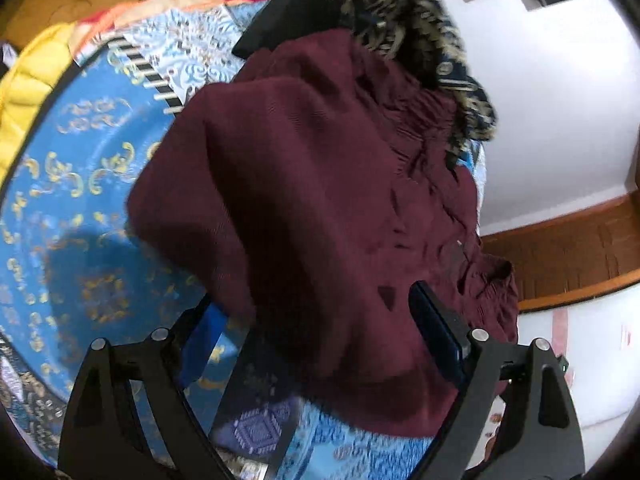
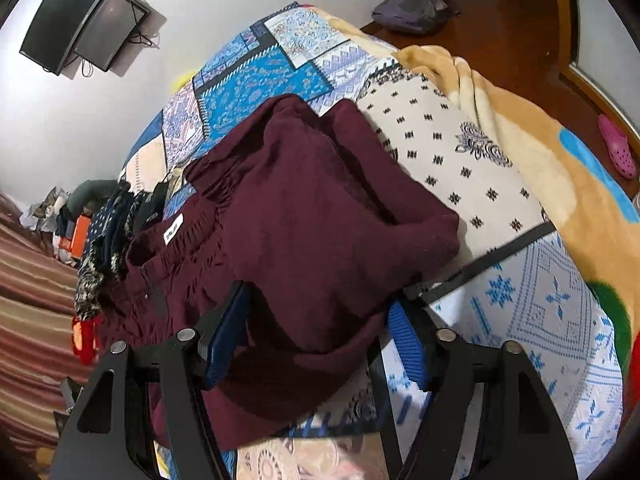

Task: Fold large clothes

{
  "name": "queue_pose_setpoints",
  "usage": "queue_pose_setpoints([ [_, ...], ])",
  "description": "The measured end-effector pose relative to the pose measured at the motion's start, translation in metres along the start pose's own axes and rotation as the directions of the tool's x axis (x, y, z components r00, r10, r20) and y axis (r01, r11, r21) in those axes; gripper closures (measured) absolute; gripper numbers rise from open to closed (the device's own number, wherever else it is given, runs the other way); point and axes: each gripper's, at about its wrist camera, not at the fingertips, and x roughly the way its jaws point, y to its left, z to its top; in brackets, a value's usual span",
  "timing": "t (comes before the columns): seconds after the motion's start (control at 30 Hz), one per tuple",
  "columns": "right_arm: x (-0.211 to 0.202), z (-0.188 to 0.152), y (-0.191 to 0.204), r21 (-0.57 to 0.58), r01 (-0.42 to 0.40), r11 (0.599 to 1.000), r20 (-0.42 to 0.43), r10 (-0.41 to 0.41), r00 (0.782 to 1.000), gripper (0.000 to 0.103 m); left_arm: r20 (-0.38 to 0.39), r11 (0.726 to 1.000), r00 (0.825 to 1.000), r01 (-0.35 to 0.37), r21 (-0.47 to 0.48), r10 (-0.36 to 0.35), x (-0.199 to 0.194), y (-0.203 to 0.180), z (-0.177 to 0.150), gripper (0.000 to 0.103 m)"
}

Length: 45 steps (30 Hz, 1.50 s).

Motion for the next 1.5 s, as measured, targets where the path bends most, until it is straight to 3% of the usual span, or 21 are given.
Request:
queue_pose_setpoints([
  [0.07, 0.001, 0.001, 0.001, -0.009, 0.029, 1.0, 0.014, -0.029, 0.999, 0.06, 0.002, 0.999, 1.0, 0.005, -0.032, -0.005, 0.01, 0.002, 0.002, 0.02],
  [0.17, -0.002, 0.0, 0.001, -0.024, 0.043, 0.999, 0.032, -0.043, 0.999, 0.073, 0.03, 0.999, 1.0, -0.004, -0.049, 0.005, 0.017, 0.002, 0.002, 0.037],
  [0.23, -0.006, 0.001, 0.001, -0.042, 0.037, 0.998, 0.034, -0.036, 0.999, 0.079, 0.051, 0.999, 0.999, -0.008, -0.037, 0.01, 0.017, -0.001, -0.002, 0.047],
  [0.37, -0.022, 0.0, 0.008, -0.081, 0.019, 0.997, 0.06, -0.014, 0.998, 0.085, 0.079, 1.0, 0.997, -0.011, 0.013, 0.01, 0.006, -0.013, -0.008, 0.079],
  [0.47, -0.037, -0.001, 0.014, -0.095, -0.015, 0.995, 0.071, 0.022, 0.997, 0.087, 0.098, 0.999, 0.995, -0.007, 0.047, 0.003, -0.009, -0.026, -0.013, 0.085],
  [0.67, -0.064, -0.013, 0.017, -0.132, -0.036, 0.991, 0.078, 0.047, 0.996, 0.088, 0.141, 0.984, 0.99, -0.043, 0.175, 0.019, -0.041, -0.061, -0.039, 0.086],
  [0.87, -0.074, -0.03, 0.005, -0.161, -0.005, 0.987, 0.065, 0.016, 0.998, 0.088, 0.13, 0.972, 0.991, -0.053, 0.229, 0.023, -0.072, -0.057, -0.057, 0.086],
  [1.2, -0.087, -0.051, -0.006, -0.21, 0.132, 0.969, 0.12, -0.108, 0.987, 0.075, 0.061, 0.979, 0.993, -0.108, 0.175, 0.099, -0.049, -0.018, -0.073, 0.079],
  [1.37, -0.108, -0.06, 0.011, -0.304, 0.249, 0.92, 0.199, -0.195, 0.961, 0.068, 0.063, 0.977, 0.991, -0.13, 0.168, 0.121, -0.045, -0.015, -0.08, 0.068],
  [1.5, -0.121, -0.063, 0.034, -0.373, 0.274, 0.886, 0.255, -0.186, 0.949, 0.063, 0.048, 0.985, 0.992, -0.123, 0.119, 0.118, -0.038, -0.007, -0.082, 0.061],
])
